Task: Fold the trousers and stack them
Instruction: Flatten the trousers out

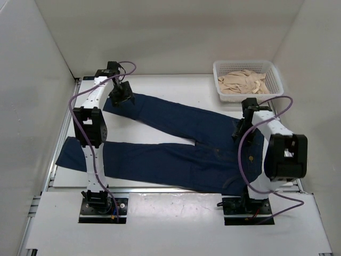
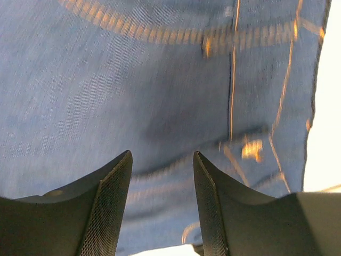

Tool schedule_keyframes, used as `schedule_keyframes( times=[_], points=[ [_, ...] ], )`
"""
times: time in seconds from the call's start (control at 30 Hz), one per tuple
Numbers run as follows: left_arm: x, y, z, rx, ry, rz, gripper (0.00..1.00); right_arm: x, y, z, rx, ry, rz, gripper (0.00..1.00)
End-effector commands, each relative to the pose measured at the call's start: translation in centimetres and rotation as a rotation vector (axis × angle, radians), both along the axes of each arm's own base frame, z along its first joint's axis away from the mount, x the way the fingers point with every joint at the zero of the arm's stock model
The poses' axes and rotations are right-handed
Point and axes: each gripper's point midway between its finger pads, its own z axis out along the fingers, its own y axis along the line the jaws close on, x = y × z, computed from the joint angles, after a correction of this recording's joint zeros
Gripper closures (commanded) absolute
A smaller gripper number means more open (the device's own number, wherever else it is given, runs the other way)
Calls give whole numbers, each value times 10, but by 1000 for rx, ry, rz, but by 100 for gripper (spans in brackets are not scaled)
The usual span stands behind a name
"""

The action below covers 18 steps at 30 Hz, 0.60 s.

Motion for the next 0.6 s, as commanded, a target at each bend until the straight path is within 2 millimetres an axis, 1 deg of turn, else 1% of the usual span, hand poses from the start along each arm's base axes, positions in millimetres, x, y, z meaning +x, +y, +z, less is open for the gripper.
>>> schedule_keyframes(
  times=[0.0,0.03,0.07,0.1,0.13,0.17,0.2,0.23,0.27,0.3,0.33,0.37,0.4,0.43,0.47,0.5,0.53,0.57],
  points=[
    [-4,0,-40,22,88,-22,25,38,3,-7,67,-86,40,46],
    [-1,0,-46,22,96,-22,25,41,1,-17,71,-65,8,48],
    [-1,-1,-58,24,122,-22,25,47,-6,-21,73,-67,-25,48],
    [1,-1,-62,25,126,-22,25,46,-9,-33,75,-36,-45,48],
    [0,-1,-67,25,137,-22,25,54,-9,-37,77,-47,-53,49],
    [3,5,-70,56,133,-12,25,60,-12,-37,78,-50,-73,49],
    [2,7,-76,67,145,-9,25,61,-12,-47,78,-24,-74,49],
    [2,13,-80,67,154,3,25,64,-15,-49,66,-20,-77,49],
    [7,14,-82,41,153,7,25,76,-15,-46,66,-38,-76,49],
    [9,14,-85,41,153,7,25,79,-21,-50,33,-24,-83,49],
    [11,18,-87,40,156,16,25,84,-21,-49,33,-32,-83,49],
    [21,18,-80,39,128,17,25,96,-24,-42,20,-53,-85,49],
    [23,23,-90,42,143,19,25,102,-28,-47,19,-48,-94,49],
    [27,21,-92,31,143,16,25,106,-30,-47,11,-41,-96,49],
    [27,24,-93,21,157,21,25,111,-30,-47,10,-41,-96,49],
    [40,26,-92,-1,129,26,25,122,-37,-47,-2,-44,-108,49],
    [46,23,-91,-18,113,20,25,131,-37,-46,-2,-57,-108,49],
    [51,24,-89,-36,99,23,25,135,-39,-53,-13,-38,-98,49]
  ],
)
